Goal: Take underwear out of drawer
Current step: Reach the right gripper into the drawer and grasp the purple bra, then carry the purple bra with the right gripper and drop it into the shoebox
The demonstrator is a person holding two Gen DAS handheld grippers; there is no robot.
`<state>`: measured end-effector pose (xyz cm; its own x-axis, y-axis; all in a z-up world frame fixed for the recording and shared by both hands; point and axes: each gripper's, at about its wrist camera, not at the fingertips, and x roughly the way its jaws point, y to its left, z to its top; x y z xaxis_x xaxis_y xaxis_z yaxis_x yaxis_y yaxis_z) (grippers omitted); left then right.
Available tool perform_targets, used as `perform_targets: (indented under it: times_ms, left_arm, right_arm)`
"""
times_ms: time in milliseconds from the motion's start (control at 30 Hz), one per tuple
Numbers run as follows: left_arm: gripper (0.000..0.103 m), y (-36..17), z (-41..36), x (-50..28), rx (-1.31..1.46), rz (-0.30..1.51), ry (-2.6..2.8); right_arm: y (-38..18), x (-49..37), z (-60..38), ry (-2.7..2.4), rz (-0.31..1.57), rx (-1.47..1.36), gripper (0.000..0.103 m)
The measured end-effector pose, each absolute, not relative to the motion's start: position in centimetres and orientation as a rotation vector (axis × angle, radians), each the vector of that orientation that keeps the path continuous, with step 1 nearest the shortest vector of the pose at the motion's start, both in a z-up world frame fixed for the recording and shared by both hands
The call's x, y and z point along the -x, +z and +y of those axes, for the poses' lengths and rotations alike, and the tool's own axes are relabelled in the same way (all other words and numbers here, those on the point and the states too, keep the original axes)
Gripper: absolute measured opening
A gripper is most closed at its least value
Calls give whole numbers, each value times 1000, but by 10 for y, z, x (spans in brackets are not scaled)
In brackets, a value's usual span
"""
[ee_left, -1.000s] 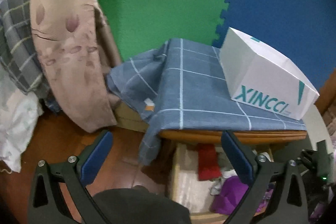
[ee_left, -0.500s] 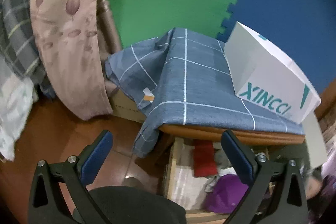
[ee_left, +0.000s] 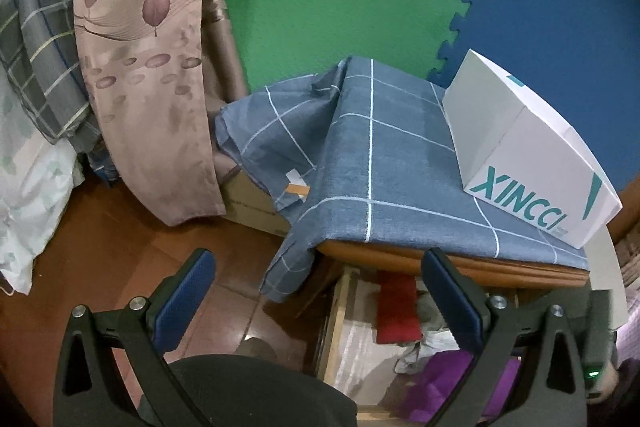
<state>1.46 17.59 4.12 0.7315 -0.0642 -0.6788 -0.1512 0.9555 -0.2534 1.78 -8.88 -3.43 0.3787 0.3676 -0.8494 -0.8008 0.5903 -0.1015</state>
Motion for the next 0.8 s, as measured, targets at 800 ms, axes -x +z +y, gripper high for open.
perform_targets:
  times_ms: [800]
  left_arm:
    - [102, 37, 187, -14, 376, 773, 63]
  right_arm:
    - [263, -33, -199, 629, 430, 172, 14]
